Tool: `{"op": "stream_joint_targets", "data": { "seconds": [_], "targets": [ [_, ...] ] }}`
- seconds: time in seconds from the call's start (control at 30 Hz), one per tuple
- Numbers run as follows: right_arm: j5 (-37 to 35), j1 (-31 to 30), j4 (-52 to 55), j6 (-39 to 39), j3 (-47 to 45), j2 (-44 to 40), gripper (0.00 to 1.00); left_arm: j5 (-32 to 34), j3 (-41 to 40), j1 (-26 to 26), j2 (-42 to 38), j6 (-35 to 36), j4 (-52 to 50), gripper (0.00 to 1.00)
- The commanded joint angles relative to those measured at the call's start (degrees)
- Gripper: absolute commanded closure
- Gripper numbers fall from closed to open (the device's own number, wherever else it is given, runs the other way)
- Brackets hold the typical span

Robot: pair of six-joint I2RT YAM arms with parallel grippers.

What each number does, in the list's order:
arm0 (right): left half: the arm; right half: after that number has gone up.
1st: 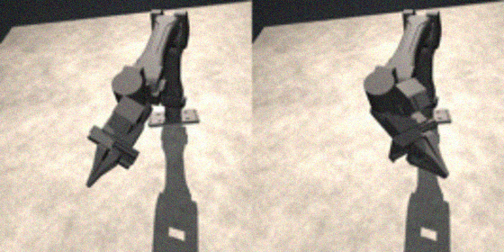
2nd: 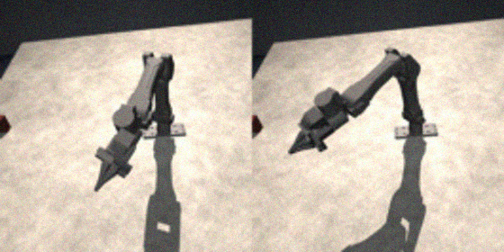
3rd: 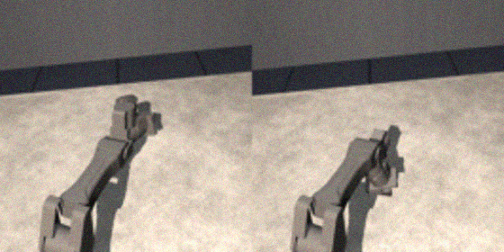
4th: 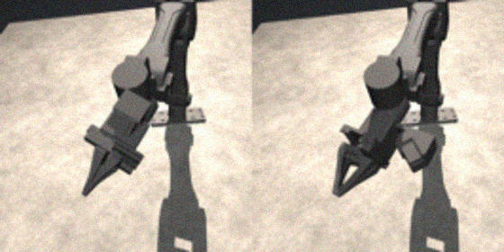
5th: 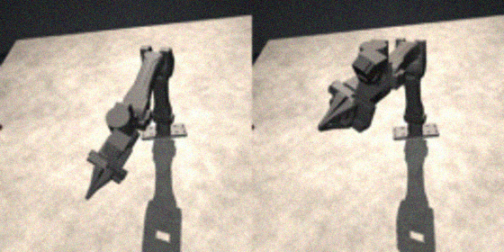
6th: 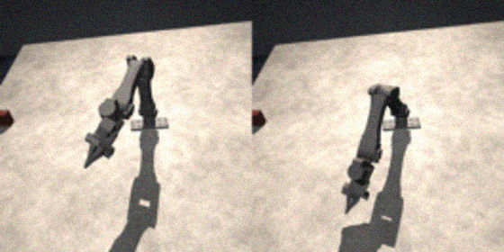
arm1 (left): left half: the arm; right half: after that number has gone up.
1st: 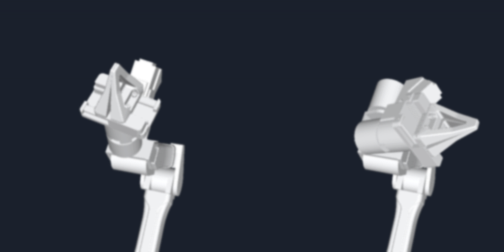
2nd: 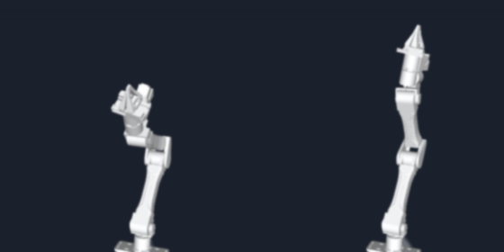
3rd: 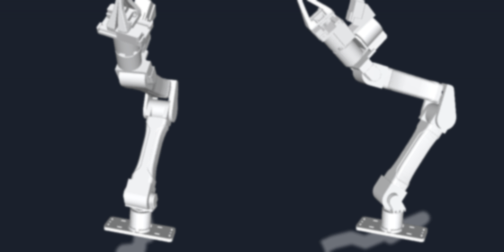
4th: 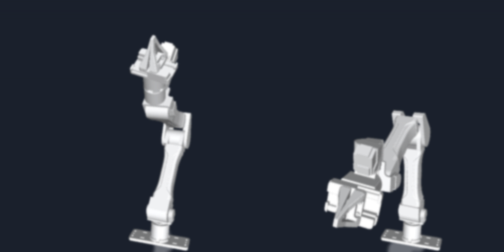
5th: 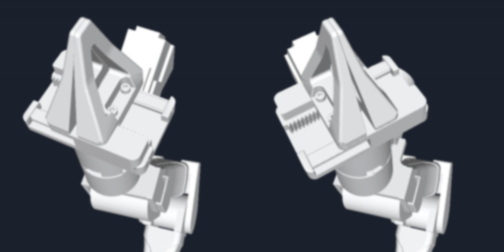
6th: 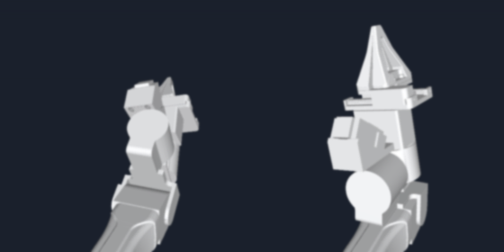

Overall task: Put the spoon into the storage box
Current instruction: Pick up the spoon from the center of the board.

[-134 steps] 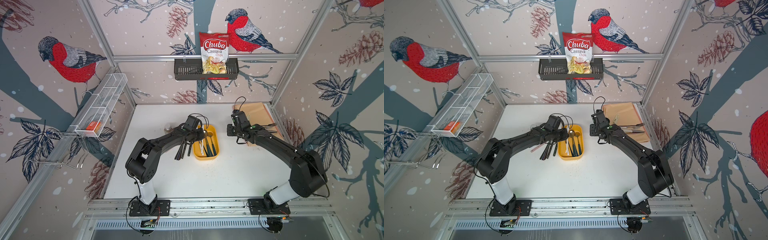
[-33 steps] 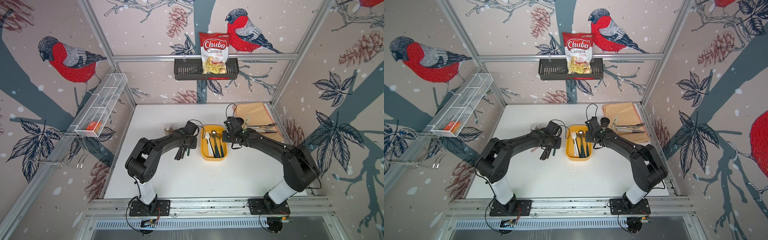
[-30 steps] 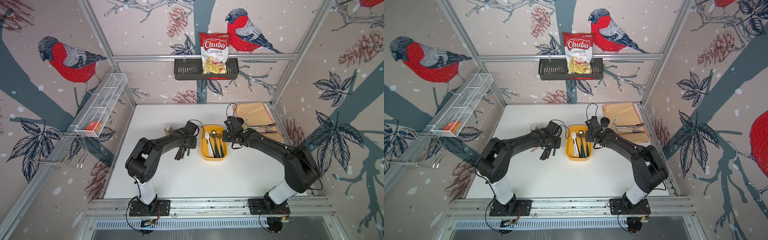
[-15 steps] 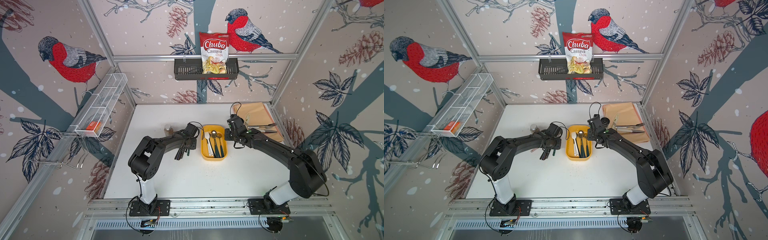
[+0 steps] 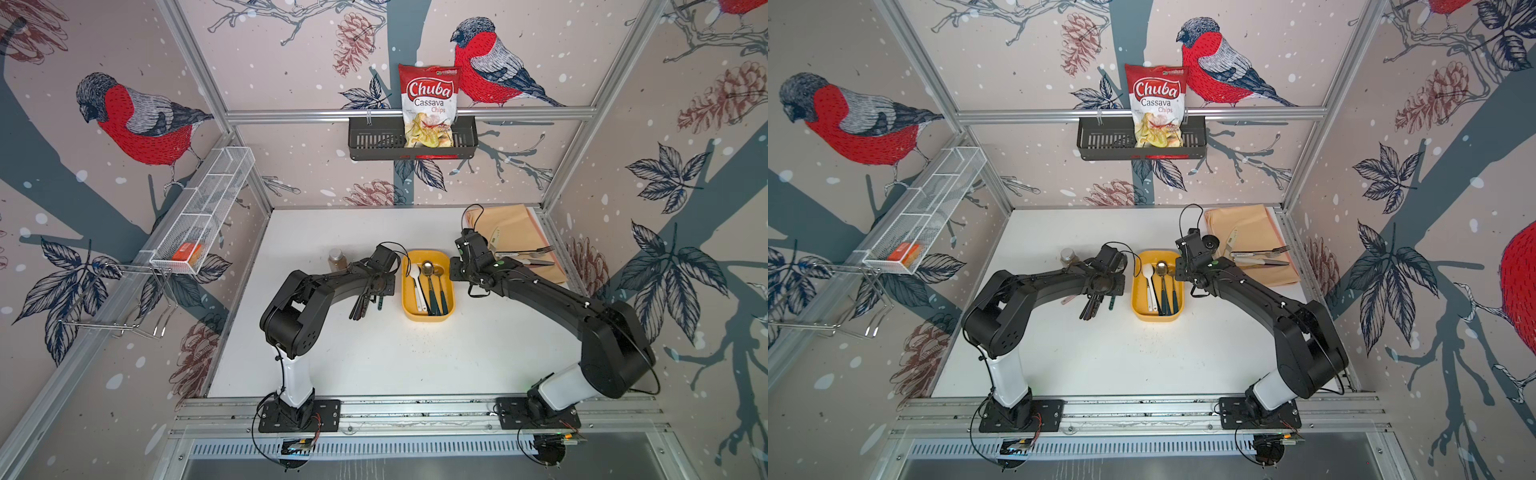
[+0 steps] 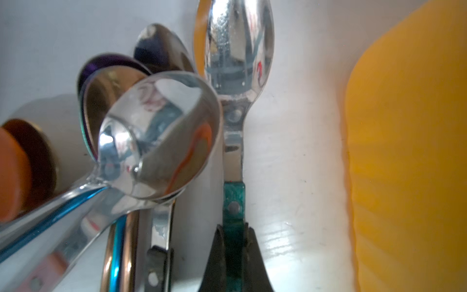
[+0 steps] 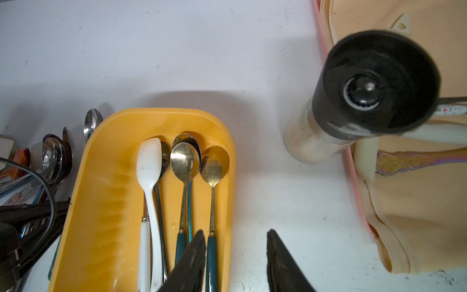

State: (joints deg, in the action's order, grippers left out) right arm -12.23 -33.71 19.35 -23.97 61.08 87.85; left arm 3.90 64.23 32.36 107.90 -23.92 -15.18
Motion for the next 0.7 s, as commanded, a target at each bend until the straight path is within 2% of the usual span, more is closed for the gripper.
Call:
{"op": "stream_joint_targets", "data": {
  "seconds": [0.0, 0.3, 0.67],
  "targets": [
    [-1.31, -0.02, -0.45, -0.16, 0.0, -0.38, 0.58, -3.97, -0.12, 0.5, 0.7, 0.93, -3.56, 1.0],
    [-1.71, 0.05, -0.5, -0.05, 0.09, -0.5, 0.58, -6.33, -0.12, 0.82, -2.52, 1.42, -4.09, 1.0],
    [-1.32, 0.31, -0.63, 0.17, 0.44, -0.12, 0.58, -5.73, 0.33, 0.83, -7.79, 0.55, -6.36, 1.0]
  ]
}}
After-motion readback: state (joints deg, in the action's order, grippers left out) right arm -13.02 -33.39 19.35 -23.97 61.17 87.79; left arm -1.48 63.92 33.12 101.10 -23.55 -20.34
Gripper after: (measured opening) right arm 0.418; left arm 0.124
